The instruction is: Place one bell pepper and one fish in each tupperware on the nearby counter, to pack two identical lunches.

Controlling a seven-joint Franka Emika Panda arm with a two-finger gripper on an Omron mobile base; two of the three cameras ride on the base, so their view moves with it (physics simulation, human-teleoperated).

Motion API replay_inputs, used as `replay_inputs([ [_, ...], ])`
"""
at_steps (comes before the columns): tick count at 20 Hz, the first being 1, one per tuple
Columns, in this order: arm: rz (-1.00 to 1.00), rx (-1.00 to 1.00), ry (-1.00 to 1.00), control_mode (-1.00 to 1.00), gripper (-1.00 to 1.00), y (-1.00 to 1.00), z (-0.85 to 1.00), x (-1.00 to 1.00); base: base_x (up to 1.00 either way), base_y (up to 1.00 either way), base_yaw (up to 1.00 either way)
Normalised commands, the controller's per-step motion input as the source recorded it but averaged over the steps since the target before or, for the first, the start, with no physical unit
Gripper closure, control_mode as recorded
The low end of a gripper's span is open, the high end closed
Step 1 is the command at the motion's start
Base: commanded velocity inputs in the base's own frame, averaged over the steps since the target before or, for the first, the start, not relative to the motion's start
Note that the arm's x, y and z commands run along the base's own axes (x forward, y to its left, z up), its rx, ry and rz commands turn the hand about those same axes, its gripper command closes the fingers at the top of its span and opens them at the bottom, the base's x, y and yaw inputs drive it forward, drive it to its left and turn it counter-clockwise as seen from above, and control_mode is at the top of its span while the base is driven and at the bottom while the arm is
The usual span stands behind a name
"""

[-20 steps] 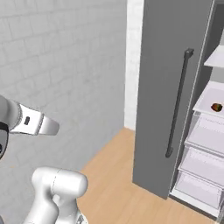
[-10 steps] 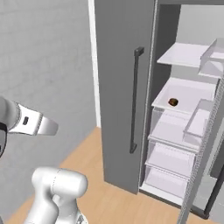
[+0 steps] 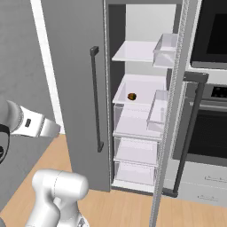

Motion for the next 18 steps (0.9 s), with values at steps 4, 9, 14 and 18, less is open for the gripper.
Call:
replay_inputs([
  [4, 0.0, 0.0, 0.0, 1.0, -1.0, 0.0, 0.0, 0.0, 0.52, -0.11, -0.39],
  [9, 0.0, 0.0, 0.0, 1.0, -1.0, 0.0, 0.0, 0.0, 0.74, -0.01, -0.15],
  [14, 0.0, 0.0, 0.0, 1.0, -1.0, 0.0, 0.0, 0.0, 0.77, -0.16, 0.0],
  [18, 0.0, 0.0, 0.0, 1.0, -1.0, 0.0, 0.0, 0.0, 0.64, -0.28, 0.0],
])
